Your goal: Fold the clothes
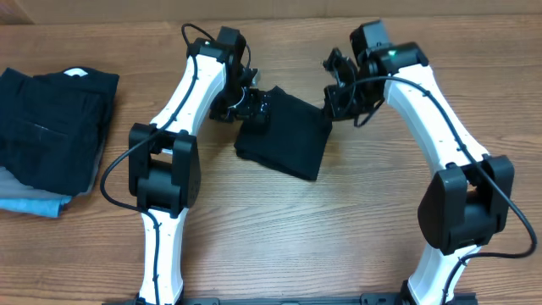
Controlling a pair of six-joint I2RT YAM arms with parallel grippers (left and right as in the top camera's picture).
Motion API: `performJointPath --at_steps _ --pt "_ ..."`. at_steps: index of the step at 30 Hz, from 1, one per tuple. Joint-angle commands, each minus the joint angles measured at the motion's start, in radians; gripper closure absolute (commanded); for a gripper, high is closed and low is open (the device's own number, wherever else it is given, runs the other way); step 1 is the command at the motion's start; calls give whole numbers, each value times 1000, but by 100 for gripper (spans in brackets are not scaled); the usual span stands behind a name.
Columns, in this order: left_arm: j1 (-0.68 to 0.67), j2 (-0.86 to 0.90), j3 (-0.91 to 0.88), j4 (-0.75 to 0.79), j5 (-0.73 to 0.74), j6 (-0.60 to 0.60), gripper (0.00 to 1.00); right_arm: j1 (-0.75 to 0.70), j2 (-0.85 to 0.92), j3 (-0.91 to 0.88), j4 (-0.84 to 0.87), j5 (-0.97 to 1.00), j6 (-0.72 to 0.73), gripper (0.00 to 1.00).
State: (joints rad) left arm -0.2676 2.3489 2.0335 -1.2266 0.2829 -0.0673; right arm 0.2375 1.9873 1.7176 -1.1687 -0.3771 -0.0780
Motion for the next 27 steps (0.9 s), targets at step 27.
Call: performJointPath --at_steps 27 --pt "-33 -14 -170 135 174 -8 0 38 23 -470 480 30 63 96"
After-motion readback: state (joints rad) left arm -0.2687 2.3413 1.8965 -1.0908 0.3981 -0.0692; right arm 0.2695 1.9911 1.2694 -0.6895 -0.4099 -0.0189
